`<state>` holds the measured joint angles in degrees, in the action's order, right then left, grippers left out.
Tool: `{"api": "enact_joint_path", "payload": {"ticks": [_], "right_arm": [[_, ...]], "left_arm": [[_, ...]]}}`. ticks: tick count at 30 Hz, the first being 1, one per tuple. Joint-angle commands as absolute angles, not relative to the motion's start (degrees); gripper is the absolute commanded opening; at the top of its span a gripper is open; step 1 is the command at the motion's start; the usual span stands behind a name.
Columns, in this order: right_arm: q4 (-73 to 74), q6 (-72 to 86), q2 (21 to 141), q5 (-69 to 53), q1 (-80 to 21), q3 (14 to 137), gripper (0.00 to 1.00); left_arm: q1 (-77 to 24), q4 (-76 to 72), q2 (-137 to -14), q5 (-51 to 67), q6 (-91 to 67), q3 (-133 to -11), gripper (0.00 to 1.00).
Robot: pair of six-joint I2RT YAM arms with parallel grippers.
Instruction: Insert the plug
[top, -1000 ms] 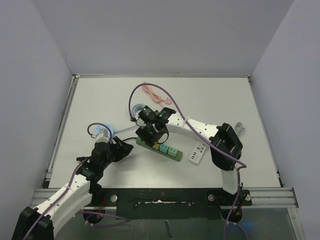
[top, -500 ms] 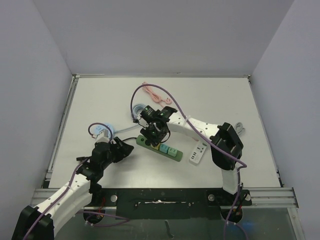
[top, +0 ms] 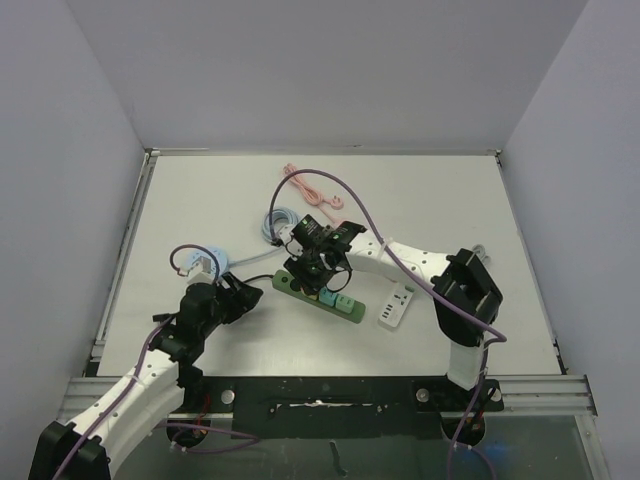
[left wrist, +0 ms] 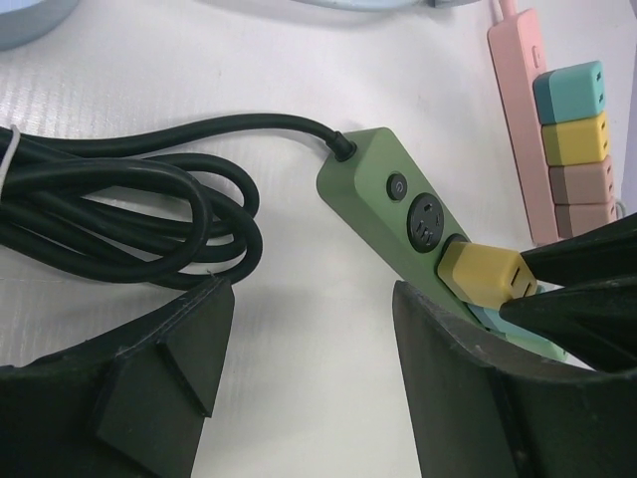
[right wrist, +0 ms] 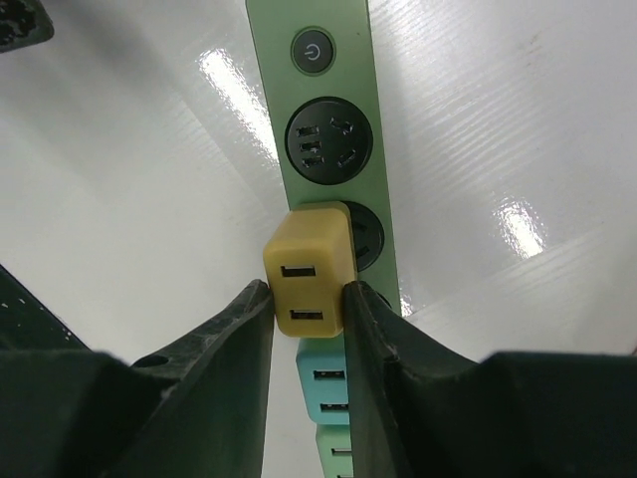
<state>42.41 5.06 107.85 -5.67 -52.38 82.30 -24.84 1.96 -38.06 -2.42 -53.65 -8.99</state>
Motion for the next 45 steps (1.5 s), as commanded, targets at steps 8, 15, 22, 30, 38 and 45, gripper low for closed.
{"api": "enact_joint_path", "payload": {"ticks": [8, 15, 22, 30, 38, 45], "right_arm": [[43.8, 7.6, 112.8, -6.5, -51.4, 76.2, 0.00], [43.5, 13.9, 101.4, 0.2, -51.1, 88.4, 0.51], [31.3, 21.0, 95.1, 6.5, -48.9, 82.0, 0.58], [28.6, 28.6, 94.7, 13.6, -45.4, 75.2, 0.58], [28.2, 30.1, 91.6, 15.6, -43.3, 66.9, 0.59], [27.6, 30.4, 83.6, 17.5, -41.6, 59.3, 0.59]], "left_arm": [[-23.0, 1.8, -38.6, -2.0, -52.4, -12.9, 0.64], [-22.3, 2.9, -39.9, -2.1, -51.2, -16.0, 0.64], [-22.0, 4.6, -41.9, -2.5, -49.6, -19.5, 0.66], [-21.5, 5.4, -44.8, -1.8, -47.1, -22.8, 0.67], [-21.4, 5.4, -47.8, -2.2, -47.8, -24.9, 0.67], [-21.3, 4.5, -47.7, -3.3, -47.4, -26.0, 0.67]]}}
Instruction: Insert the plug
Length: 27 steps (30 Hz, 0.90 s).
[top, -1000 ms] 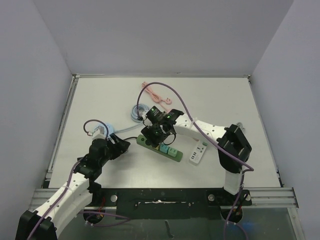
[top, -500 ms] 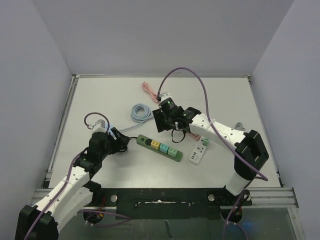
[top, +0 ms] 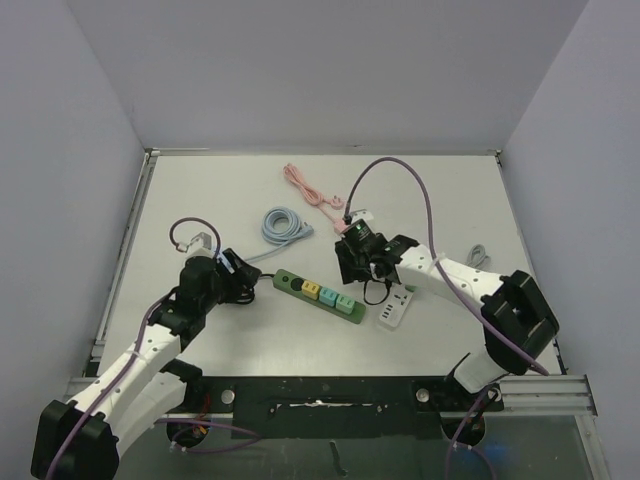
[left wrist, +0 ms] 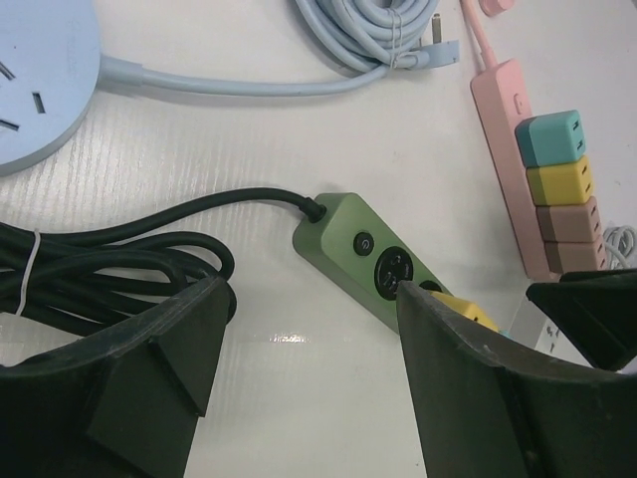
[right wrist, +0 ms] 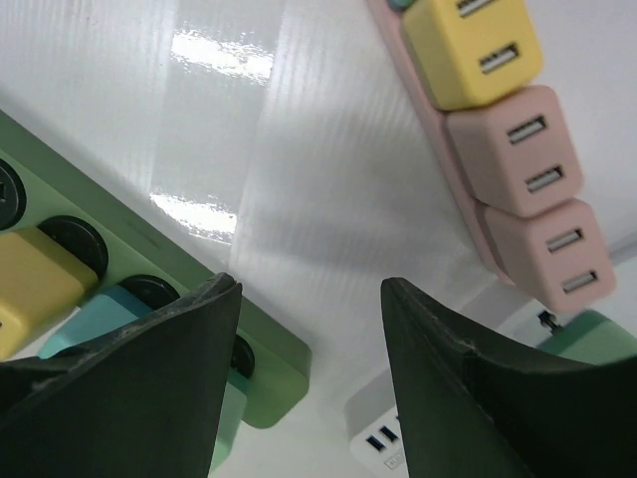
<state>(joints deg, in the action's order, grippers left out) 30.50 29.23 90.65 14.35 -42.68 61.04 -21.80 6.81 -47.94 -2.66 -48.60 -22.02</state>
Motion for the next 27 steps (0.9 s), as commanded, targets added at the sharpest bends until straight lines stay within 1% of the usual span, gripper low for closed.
{"api": "enact_joint_path", "payload": {"ticks": [1, 2, 6, 9, 12, 18, 21, 27], "right_arm": [[27.2, 30.5, 82.2, 17.5, -41.6, 58.2, 0.59], [26.8, 30.8, 80.8, 17.7, -41.6, 57.0, 0.59], [26.2, 33.4, 73.1, 21.6, -41.6, 52.2, 0.59], [26.9, 36.0, 62.6, 25.8, -41.5, 48.0, 0.61], [32.0, 39.8, 52.7, 32.1, -41.6, 46.6, 0.64], [43.1, 41.6, 36.4, 41.8, -41.6, 51.9, 0.64], [47.7, 40.7, 32.2, 46.1, -41.6, 57.0, 0.65], [57.7, 41.5, 28.4, 53.2, -41.6, 64.8, 0.66]], "left_arm": [[-21.3, 4.5, -47.7, -3.2, -47.3, -26.3, 0.67], [-21.3, 4.6, -47.6, -3.1, -47.1, -26.8, 0.67], [-21.2, 7.2, -46.0, -3.1, -45.6, -30.1, 0.74], [-21.1, 10.8, -42.9, -4.9, -43.4, -33.2, 0.76], [-21.1, 12.9, -38.1, -6.3, -39.3, -35.5, 0.76], [-21.1, 19.7, -30.6, -11.4, -31.6, -44.3, 0.76], [-21.1, 24.4, -29.6, -15.6, -28.8, -49.3, 0.77], [-21.1, 29.6, -27.5, -18.5, -24.6, -55.4, 0.77]]}}
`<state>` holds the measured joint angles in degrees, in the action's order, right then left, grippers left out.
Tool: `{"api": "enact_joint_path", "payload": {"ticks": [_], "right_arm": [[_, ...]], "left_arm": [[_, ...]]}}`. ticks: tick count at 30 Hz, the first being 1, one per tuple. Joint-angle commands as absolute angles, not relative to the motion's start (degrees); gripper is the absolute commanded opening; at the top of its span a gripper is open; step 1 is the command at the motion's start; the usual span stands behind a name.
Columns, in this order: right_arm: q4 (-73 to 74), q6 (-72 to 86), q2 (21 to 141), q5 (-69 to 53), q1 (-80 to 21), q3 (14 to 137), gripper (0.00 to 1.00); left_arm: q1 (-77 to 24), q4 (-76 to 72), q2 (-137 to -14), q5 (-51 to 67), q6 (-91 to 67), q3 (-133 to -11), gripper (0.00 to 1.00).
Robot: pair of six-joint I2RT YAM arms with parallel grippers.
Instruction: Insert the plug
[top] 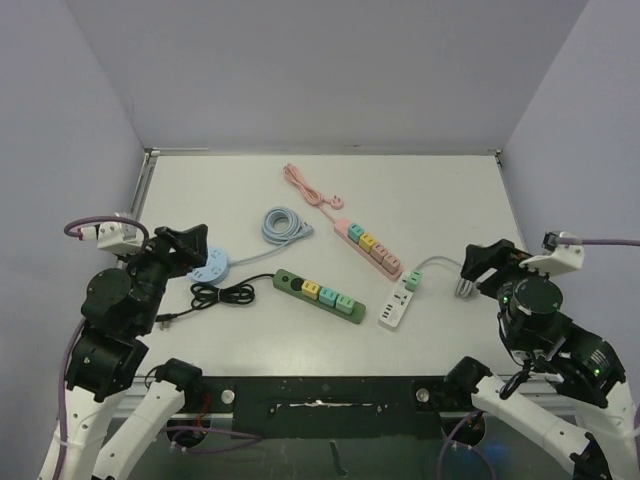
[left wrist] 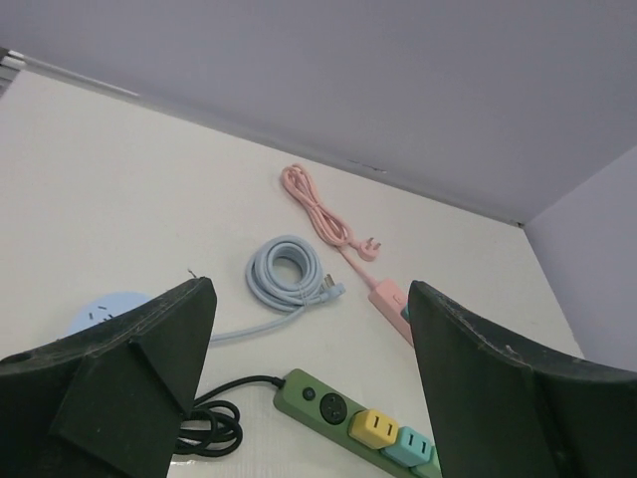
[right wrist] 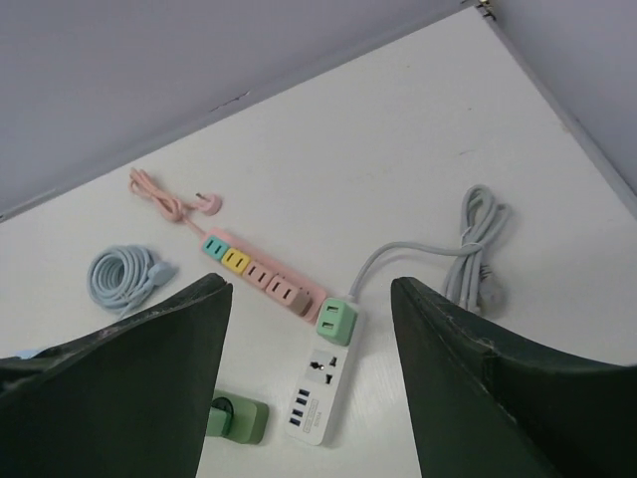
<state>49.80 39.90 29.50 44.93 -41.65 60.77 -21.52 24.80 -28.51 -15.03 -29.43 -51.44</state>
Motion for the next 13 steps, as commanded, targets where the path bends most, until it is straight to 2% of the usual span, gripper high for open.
{"api": "enact_joint_path", "payload": {"ticks": [1, 13], "right_arm": [[58.9, 42.1, 28.0, 54.2, -41.6, 65.8, 0.66], [62.5, 41.9, 24.9, 56.4, -41.6, 70.8, 0.67]], "left_arm": [[-21.1, 30.2, -27.2, -18.8, -24.1, -56.2, 0.77], [-21.1, 32.3, -22.9, -20.4, -23.4, -57.4, 0.77]]}}
